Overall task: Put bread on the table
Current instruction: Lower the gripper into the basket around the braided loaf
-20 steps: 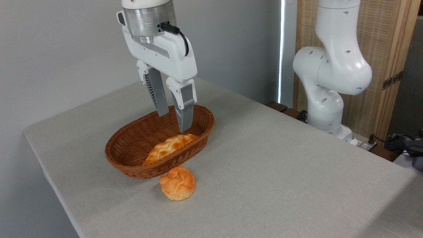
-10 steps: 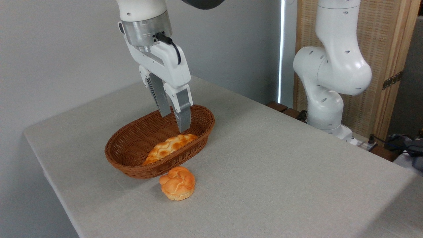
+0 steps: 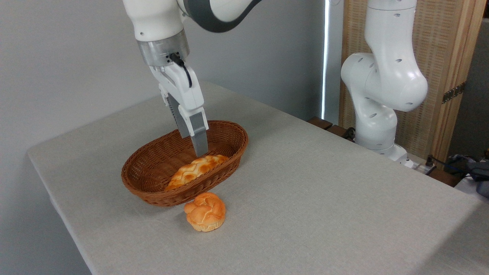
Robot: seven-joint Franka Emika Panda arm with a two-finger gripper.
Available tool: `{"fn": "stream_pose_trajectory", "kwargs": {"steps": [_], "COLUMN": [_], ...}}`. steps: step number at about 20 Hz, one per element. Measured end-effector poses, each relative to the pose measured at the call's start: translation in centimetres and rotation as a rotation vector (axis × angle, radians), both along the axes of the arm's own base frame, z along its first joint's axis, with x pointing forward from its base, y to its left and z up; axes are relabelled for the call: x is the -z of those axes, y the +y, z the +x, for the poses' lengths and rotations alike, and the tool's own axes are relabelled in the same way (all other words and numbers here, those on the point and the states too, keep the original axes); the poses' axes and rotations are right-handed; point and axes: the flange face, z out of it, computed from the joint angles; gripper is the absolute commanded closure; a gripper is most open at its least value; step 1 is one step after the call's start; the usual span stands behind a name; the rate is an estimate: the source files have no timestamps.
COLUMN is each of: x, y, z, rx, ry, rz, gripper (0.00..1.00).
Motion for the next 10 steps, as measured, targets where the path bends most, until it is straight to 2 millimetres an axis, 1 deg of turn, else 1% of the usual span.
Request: {"fn": "stream_pose_trajectory", "kwargs": {"steps": [5, 7, 10], "x": [4.1, 5.4, 7.3], "y": [-3.1, -3.6, -3.4], "z": [-0.7, -1.1, -1.5], "rx": [0.054, 0.063, 0.062], "ry": [-0.019, -0.006, 0.024], "rz": [-0.003, 0.0, 0.009], "gripper": [0.0, 0.0, 0.0]}}
